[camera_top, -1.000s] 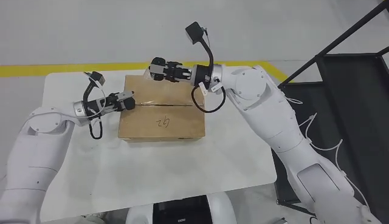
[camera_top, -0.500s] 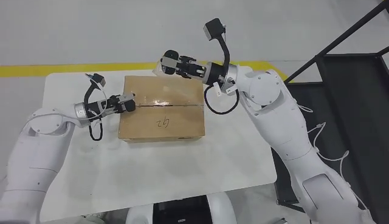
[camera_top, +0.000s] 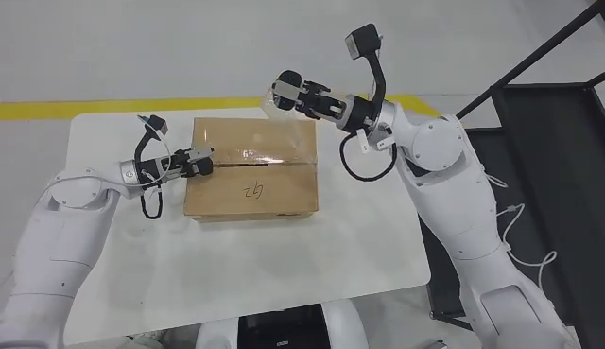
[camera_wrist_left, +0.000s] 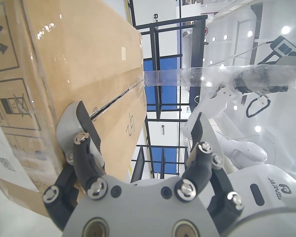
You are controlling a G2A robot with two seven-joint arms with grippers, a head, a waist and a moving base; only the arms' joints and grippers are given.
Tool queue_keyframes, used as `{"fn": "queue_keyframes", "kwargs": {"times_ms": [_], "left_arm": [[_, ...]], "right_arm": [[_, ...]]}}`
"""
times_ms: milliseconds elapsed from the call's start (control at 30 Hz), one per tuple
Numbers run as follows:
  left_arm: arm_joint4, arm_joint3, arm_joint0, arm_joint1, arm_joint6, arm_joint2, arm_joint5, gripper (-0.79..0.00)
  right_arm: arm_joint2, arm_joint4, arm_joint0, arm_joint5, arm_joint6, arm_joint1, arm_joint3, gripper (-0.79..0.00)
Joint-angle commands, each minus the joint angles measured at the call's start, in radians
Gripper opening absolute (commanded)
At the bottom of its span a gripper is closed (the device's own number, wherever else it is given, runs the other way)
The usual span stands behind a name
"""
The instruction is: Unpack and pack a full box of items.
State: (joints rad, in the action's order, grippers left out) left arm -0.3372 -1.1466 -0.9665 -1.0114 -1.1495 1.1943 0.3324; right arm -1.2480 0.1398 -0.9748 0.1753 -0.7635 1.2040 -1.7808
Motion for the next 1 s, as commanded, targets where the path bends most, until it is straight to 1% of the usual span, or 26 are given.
{"fn": "queue_keyframes", "kwargs": {"times_ms": [0, 200, 433, 500, 667, 767, 967], "left_arm": [[0.001, 0.001, 0.000, 0.000, -0.001, -0.001, 0.000, 0.000], [0.000, 0.003, -0.001, -0.001, 0.000, -0.006, 0.000, 0.000], [0.000, 0.005, 0.003, -0.002, 0.003, -0.010, 0.002, 0.000], [0.000, 0.005, 0.005, -0.002, 0.001, -0.011, 0.002, 0.000], [-0.002, 0.008, 0.008, -0.002, 0.002, -0.009, 0.005, 0.000], [-0.004, 0.007, 0.007, -0.001, 0.003, -0.004, 0.007, 0.000], [-0.006, 0.007, 0.001, 0.004, 0.003, 0.012, 0.010, 0.000]], "right_arm": [[-0.014, 0.007, -0.004, 0.001, -0.002, -0.002, -0.006, -0.785], [-0.040, 0.002, -0.013, -0.006, -0.006, -0.009, -0.030, -0.785], [-0.013, -0.009, 0.006, -0.013, -0.001, -0.007, -0.033, -0.785], [0.003, -0.013, 0.012, -0.018, -0.003, -0.006, -0.029, -0.785], [0.081, -0.019, 0.046, -0.027, 0.017, 0.006, 0.010, -0.785], [0.134, -0.050, 0.071, -0.040, 0.034, 0.014, 0.044, -0.785], [0.200, -0.015, 0.102, -0.030, 0.071, 0.033, 0.113, -0.785]]}}
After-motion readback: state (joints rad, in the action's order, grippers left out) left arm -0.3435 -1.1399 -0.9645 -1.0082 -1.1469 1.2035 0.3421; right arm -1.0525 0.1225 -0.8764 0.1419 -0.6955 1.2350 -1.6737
